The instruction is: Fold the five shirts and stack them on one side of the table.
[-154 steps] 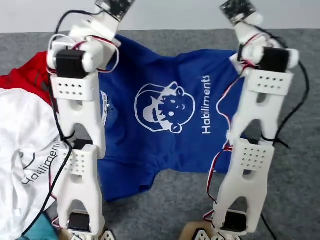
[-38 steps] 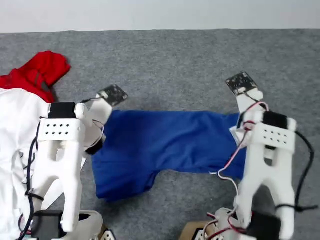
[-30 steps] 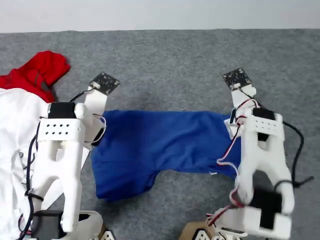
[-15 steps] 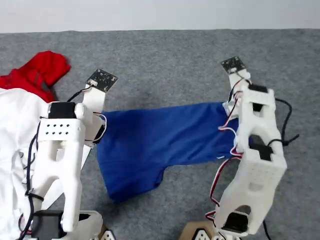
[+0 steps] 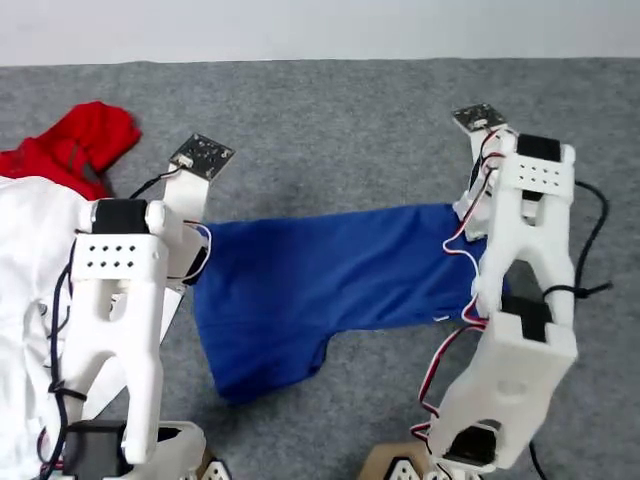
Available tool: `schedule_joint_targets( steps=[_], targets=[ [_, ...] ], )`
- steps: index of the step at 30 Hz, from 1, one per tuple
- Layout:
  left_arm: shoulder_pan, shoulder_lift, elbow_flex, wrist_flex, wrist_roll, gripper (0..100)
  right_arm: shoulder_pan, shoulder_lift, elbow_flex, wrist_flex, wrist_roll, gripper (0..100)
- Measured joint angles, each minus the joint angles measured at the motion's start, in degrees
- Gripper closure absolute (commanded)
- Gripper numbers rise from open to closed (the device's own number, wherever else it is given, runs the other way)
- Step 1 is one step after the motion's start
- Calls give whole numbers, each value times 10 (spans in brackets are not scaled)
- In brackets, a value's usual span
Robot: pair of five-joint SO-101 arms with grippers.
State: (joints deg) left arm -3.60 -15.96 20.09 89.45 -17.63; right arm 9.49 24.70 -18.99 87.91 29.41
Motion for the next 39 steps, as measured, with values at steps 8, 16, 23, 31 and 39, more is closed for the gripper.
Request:
schedule_joint_targets(
  steps=[8,16,23,31,39],
  targets=[
    [0,0,-6,29,0,997,-3,-33,0,117,0,968],
    [0,0,-6,32,0,997,47,-33,33,124,0,838],
    [0,0,-6,32,0,997,73,-33,97,121,4,850],
    [0,0,-6,32,0,997,73,-33,179,55,4,884],
    [0,0,-6,43,0,997,73,-33,196,-20,4,989]
  ],
)
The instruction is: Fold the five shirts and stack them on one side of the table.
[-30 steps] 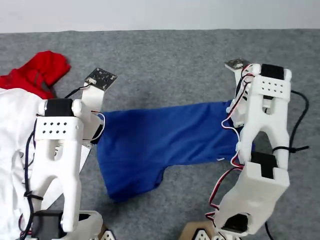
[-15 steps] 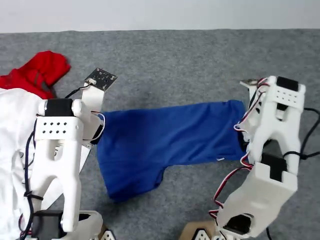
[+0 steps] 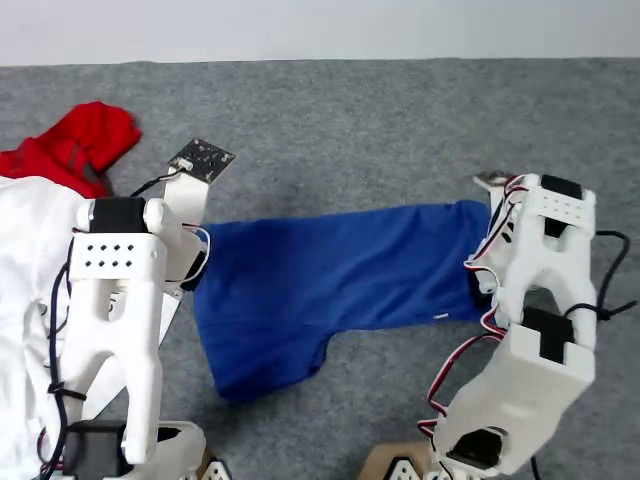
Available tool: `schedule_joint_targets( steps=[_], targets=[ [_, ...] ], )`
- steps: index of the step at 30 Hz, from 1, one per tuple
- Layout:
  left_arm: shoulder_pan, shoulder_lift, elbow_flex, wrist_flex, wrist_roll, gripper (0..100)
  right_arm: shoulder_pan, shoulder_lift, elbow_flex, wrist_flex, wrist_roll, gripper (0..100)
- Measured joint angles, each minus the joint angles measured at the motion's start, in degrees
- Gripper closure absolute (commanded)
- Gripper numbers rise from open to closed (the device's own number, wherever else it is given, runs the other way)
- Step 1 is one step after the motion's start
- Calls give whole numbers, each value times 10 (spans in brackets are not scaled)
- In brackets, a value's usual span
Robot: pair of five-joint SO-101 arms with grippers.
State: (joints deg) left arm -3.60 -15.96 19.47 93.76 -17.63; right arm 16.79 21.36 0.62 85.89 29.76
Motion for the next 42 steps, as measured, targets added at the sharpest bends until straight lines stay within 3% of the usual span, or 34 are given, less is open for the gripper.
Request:
schedule_joint_targets(
  steps=[18,27,29,35,42],
  targets=[
    [0,0,0,18,-28,997,-10,0,-156,15,35,989],
    [0,0,0,18,-29,997,23,0,-66,13,67,986],
    [0,0,0,18,-29,997,33,0,-52,13,76,960],
    [0,0,0,18,-29,997,61,0,-56,75,86,754],
    [8,0,0,45,-26,995,63,-98,-94,142,86,753]
  ],
)
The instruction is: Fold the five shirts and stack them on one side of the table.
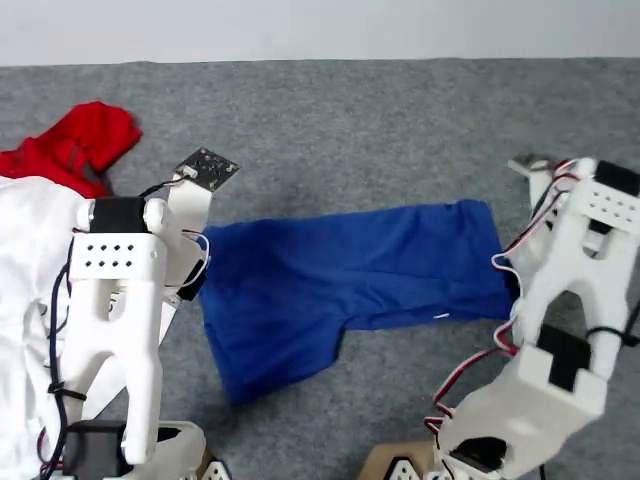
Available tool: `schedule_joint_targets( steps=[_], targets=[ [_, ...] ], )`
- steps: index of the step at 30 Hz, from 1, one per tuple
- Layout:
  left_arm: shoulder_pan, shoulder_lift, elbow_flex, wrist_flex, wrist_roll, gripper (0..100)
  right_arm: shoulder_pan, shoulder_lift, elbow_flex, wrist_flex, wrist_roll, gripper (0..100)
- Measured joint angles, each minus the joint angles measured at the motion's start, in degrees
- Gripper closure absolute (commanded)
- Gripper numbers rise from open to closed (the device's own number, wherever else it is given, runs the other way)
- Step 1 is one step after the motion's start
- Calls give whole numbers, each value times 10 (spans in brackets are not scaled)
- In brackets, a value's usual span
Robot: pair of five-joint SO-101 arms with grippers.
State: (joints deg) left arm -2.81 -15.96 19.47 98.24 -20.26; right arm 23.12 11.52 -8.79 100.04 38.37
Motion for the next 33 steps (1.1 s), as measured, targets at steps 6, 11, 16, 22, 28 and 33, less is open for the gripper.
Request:
schedule_joint_targets(
  steps=[6,11,16,22,28,33],
  targets=[
    [55,0,62,5,-4,962,0,-107,11,2,0,753],
    [113,0,134,5,-25,901,2,-179,93,3,1,753],
    [155,0,142,5,-87,868,36,-236,207,3,1,753],
    [169,0,181,4,-177,859,84,-303,295,3,1,753],
    [169,0,195,4,-237,826,96,-363,330,3,1,753],
    [169,0,213,-35,-248,798,96,-388,349,4,1,753]
  ],
)
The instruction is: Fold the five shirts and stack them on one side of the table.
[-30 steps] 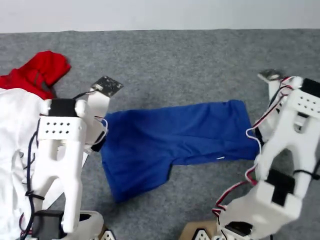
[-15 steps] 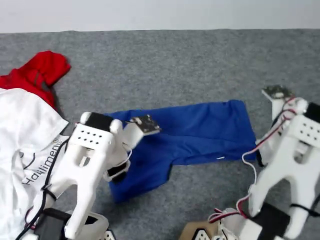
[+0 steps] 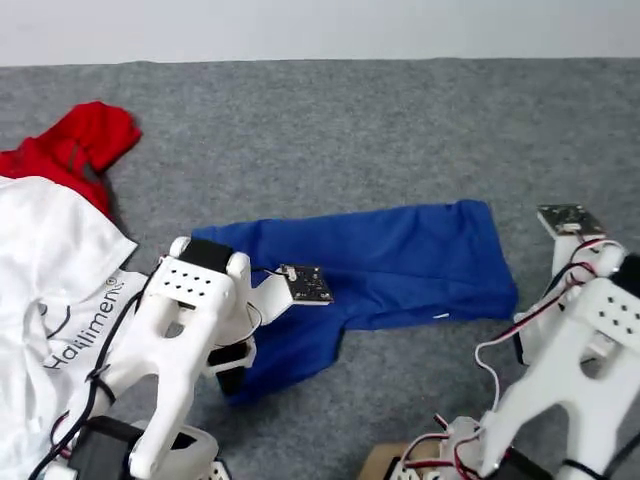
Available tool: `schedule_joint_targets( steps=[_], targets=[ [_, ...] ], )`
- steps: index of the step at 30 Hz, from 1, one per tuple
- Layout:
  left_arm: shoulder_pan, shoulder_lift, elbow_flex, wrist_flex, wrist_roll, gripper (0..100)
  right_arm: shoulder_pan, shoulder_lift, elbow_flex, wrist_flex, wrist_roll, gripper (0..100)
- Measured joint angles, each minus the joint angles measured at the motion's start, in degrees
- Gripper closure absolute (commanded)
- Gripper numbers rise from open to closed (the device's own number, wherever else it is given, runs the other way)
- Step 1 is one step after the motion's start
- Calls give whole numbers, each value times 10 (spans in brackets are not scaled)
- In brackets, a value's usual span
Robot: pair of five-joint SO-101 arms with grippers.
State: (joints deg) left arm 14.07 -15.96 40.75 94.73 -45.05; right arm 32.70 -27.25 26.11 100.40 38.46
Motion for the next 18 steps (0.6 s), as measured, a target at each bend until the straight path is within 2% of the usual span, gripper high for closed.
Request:
schedule_joint_targets(
  steps=[9,15,18],
  targets=[
    [66,0,103,-113,0,797,0,-8,8,0,0,753],
    [72,-1,165,-196,0,800,0,-17,8,0,0,753],
    [73,-1,166,-208,0,832,0,-27,8,0,0,753]
  ],
)
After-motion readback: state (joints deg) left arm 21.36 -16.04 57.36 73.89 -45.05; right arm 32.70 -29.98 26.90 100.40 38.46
